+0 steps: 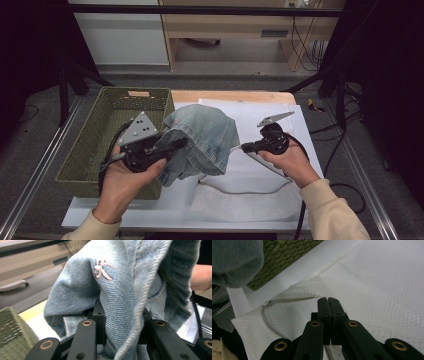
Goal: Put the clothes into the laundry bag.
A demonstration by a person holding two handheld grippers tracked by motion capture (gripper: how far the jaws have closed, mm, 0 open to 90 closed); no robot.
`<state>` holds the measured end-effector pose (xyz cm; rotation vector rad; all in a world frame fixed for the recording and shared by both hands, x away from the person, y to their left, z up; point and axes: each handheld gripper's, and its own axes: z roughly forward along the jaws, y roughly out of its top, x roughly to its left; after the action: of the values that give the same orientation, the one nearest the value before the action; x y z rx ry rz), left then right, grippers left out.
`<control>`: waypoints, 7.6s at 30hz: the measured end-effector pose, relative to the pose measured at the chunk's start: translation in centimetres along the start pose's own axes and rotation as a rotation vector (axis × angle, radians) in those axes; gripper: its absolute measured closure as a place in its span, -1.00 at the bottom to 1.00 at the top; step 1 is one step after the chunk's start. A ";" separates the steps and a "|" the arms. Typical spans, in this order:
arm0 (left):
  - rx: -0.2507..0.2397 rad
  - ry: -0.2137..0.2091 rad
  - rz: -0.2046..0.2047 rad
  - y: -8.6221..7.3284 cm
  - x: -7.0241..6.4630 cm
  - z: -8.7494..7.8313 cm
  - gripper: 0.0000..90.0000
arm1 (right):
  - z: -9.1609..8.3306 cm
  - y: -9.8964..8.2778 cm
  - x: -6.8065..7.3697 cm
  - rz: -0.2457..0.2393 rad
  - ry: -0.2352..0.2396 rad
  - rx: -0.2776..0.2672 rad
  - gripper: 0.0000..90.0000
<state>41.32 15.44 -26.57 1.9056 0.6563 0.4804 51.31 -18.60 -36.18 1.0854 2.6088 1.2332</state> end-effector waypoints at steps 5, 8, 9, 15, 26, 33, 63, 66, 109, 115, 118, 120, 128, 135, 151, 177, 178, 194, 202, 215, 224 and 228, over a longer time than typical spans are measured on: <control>0.004 -0.027 0.005 -0.2 -1.0 0.9 0.54 | 0.2 0.1 -0.2 -0.003 0.002 0.001 0.98; 0.008 -0.036 -0.001 -0.3 -1.4 1.3 0.54 | 0.4 0.1 -0.4 -0.003 0.002 0.001 0.98; 0.011 -0.041 0.002 -0.4 -1.5 1.5 0.54 | 0.5 0.1 -0.4 -0.002 0.001 0.002 0.98; 0.018 -0.070 0.010 -0.7 -2.5 1.9 0.54 | 0.4 0.2 -0.3 -0.008 0.002 0.009 0.98; 0.050 -0.143 0.014 -1.6 -4.2 3.5 0.54 | 0.2 0.5 -0.7 -0.014 0.002 0.011 0.98; 0.052 -0.151 0.010 -1.6 -4.5 4.4 0.54 | 0.3 0.5 -1.0 -0.007 -0.002 0.018 0.98; 0.080 -0.229 -0.010 -1.9 -6.9 7.1 0.54 | -0.4 0.7 -1.7 -0.005 -0.035 0.001 0.98; 0.082 -0.226 -0.017 -1.9 -7.1 7.5 0.54 | -0.6 0.7 -1.8 -0.002 -0.037 -0.004 0.98; 0.097 -0.219 -0.050 -2.6 -8.2 9.6 0.54 | -2.0 0.7 -1.6 -0.047 -0.075 -0.057 0.98; 0.101 -0.218 -0.044 -2.6 -8.2 9.7 0.54 | -2.1 0.7 -1.5 -0.048 -0.076 -0.056 0.98; 0.099 -0.219 -0.048 -2.6 -8.2 9.7 0.54 | -2.1 0.7 -1.5 -0.045 -0.078 -0.057 0.98; 0.099 -0.219 -0.048 -2.7 -8.3 9.7 0.54 | -2.2 0.7 -1.5 -0.048 -0.076 -0.054 0.98; 0.115 -0.221 -0.043 -2.9 -8.3 10.0 0.54 | -2.4 0.7 -1.4 -0.050 -0.077 -0.061 0.98; 0.123 -0.222 -0.045 -3.2 -8.3 10.3 0.54 | -2.5 0.8 -1.2 -0.059 -0.077 -0.063 0.98; 0.142 -0.240 -0.054 -3.9 -8.4 11.2 0.53 | -2.5 0.8 -1.2 -0.060 -0.076 -0.066 0.98; 0.201 -0.206 -0.053 -5.7 -7.3 13.8 0.52 | -2.6 0.7 -0.2 -0.077 -0.050 -0.081 0.98; 0.201 -0.204 -0.052 -5.8 -7.3 13.8 0.52 | -2.6 0.7 -0.2 -0.078 -0.050 -0.081 0.98; 0.232 -0.149 -0.037 -6.6 -6.5 13.5 0.52 | -3.3 0.7 0.4 -0.081 -0.059 -0.064 0.98; 0.236 -0.153 -0.037 -6.8 -6.5 14.4 0.52 | -3.1 1.0 1.2 -0.079 -0.064 -0.060 0.98; 0.218 -0.186 -0.050 -6.7 -6.8 15.6 0.51 | -2.7 1.3 1.3 -0.079 -0.058 -0.070 0.98; 0.225 -0.170 -0.078 -6.9 -6.3 17.3 0.50 | -2.7 1.5 1.7 -0.083 -0.042 -0.083 0.98; 0.225 -0.166 -0.090 -7.1 -5.9 18.1 0.50 | -2.8 1.4 1.7 -0.080 -0.038 -0.087 0.99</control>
<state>45.91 1.38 -40.54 2.0903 0.7062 0.1950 49.86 -18.78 -32.90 0.9702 2.5179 1.2829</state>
